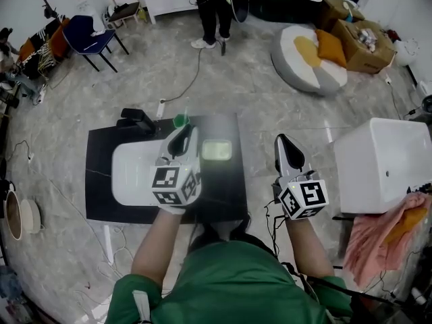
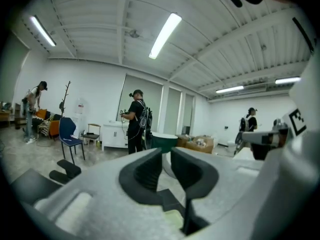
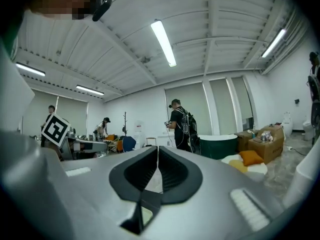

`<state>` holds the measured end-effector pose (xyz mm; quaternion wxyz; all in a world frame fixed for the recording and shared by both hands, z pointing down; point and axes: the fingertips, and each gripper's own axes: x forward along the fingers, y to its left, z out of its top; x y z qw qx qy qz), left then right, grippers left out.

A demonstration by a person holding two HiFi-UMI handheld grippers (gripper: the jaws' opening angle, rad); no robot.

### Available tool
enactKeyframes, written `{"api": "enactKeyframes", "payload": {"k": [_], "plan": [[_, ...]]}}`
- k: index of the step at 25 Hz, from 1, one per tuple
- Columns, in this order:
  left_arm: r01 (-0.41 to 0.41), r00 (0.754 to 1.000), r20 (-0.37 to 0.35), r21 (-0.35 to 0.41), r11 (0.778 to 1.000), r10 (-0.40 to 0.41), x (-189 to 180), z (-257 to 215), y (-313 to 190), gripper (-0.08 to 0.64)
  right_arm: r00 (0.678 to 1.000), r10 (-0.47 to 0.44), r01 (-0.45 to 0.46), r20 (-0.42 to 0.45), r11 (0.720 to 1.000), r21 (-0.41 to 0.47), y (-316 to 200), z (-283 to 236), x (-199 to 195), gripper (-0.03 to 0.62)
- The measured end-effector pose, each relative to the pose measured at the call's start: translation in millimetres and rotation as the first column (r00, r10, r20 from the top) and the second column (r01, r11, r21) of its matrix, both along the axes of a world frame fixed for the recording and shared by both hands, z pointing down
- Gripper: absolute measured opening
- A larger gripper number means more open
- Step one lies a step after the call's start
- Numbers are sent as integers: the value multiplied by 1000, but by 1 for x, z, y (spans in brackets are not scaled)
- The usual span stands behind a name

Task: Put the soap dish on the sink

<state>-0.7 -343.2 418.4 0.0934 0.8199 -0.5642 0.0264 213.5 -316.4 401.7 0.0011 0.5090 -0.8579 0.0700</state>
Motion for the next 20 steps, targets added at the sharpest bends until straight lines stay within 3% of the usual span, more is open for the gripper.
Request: {"api": "enactKeyframes", "payload": {"k": [6,14,20], "plan": [[-29,1000,6,84,996,29,10,-42,20,52,999,-24,27,-27,994,110,15,-41,-13,9],[-74,996,60,183,980,64,20,-83,42,52,999,-30,32,-17,983,183,29,-76,-18,9],[-85,996,55,225,971,75,23,-100,57,51,999,-44,49,-27,973,223,37,-92,-20,9]]}}
